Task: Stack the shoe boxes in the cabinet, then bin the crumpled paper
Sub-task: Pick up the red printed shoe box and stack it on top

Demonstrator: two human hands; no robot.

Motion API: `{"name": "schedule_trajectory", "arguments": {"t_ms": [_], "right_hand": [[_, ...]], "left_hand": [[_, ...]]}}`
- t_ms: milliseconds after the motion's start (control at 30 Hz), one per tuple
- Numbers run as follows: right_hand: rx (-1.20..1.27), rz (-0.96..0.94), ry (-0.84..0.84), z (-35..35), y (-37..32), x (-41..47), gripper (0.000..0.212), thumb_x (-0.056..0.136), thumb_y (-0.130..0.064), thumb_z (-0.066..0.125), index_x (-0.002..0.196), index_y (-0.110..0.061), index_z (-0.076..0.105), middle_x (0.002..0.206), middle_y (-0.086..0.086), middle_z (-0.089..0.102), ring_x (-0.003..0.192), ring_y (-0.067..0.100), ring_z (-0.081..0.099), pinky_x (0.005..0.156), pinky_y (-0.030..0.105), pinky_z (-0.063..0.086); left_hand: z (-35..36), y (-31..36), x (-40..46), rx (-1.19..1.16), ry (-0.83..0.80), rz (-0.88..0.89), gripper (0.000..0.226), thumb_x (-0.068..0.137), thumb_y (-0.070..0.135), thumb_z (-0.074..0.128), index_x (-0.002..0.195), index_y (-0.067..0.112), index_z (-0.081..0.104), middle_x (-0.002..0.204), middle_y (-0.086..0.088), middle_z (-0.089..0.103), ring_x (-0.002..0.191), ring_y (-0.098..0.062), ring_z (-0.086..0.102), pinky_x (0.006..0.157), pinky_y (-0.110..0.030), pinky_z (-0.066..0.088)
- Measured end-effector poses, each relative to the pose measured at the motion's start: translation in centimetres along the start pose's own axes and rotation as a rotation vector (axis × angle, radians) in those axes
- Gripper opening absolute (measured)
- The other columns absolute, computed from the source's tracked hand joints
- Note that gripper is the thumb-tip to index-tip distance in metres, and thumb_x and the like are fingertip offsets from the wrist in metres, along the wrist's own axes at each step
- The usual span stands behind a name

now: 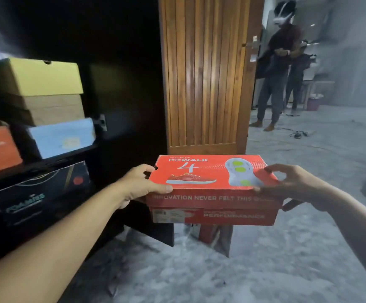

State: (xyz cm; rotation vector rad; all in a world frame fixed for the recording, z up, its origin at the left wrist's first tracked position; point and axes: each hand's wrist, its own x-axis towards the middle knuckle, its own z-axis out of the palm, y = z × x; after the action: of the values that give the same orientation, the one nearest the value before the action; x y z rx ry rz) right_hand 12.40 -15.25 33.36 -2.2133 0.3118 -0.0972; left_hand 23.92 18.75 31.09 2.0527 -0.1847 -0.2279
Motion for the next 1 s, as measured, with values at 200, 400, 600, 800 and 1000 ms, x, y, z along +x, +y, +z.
{"name": "schedule_trajectory", "arguments": {"t_ms": [200, 400, 600, 800, 1000], "right_hand": [[0.051, -0.112, -0.125, 5.2, -5.5, 0.1, 0.101, 0.032, -0.05, 0.091, 0.124, -0.026, 0.057, 0.079, 0.013, 0.074, 0.062, 0.027, 0.071, 0.061, 0.056, 0.059], [0.077, -0.266, -0.254, 11.4, -12.0, 1.4, 0.093, 0.046, -0.046, 0.086, 0.13, -0.023, 0.054, 0.1, 0.003, 0.07, 0.072, 0.023, 0.075, 0.059, 0.048, 0.061], [0.085, -0.395, -0.335, 16.1, -19.7, 2.3, 0.105, 0.051, -0.045, 0.086, 0.143, -0.022, 0.042, 0.102, 0.005, 0.064, 0.077, 0.025, 0.072, 0.06, 0.047, 0.062], [0.179, -0.594, -0.357, 17.9, -30.1, 2.4, 0.103, 0.055, -0.042, 0.085, 0.144, -0.019, 0.04, 0.098, 0.012, 0.068, 0.076, 0.031, 0.073, 0.067, 0.054, 0.06], [0.305, -0.767, -0.385, 20.7, -41.4, 2.1, 0.041, 0.072, -0.028, 0.083, 0.092, -0.021, 0.049, 0.095, 0.007, 0.068, 0.088, 0.031, 0.07, 0.08, 0.057, 0.057]], "left_hand": [[-7.8, -2.5, -5.0, 0.04, 0.121, -0.056, 0.085, 0.053, 0.036, 0.094, 0.126, 0.025, 0.052, 0.111, 0.006, 0.056, 0.1, -0.008, 0.055, 0.085, -0.027, 0.047], [-14.8, -3.0, -10.2, 0.017, 0.271, -0.136, 0.088, 0.048, 0.035, 0.095, 0.124, 0.023, 0.053, 0.112, 0.001, 0.067, 0.101, -0.018, 0.066, 0.083, -0.041, 0.056], [-21.0, -1.7, -14.2, 0.019, 0.49, -0.111, 0.053, 0.065, 0.026, 0.088, 0.105, 0.027, 0.054, 0.098, 0.008, 0.066, 0.091, -0.01, 0.064, 0.083, -0.033, 0.052], [-29.5, 2.9, -17.8, -0.049, 0.777, -0.026, 0.093, 0.043, 0.025, 0.092, 0.128, 0.02, 0.056, 0.107, 0.0, 0.072, 0.092, -0.017, 0.069, 0.074, -0.03, 0.051], [-36.9, 7.2, -20.4, -0.123, 1.024, 0.11, 0.078, 0.065, -0.001, 0.083, 0.133, 0.013, 0.048, 0.097, 0.002, 0.066, 0.074, -0.014, 0.062, 0.059, -0.025, 0.045]]}}
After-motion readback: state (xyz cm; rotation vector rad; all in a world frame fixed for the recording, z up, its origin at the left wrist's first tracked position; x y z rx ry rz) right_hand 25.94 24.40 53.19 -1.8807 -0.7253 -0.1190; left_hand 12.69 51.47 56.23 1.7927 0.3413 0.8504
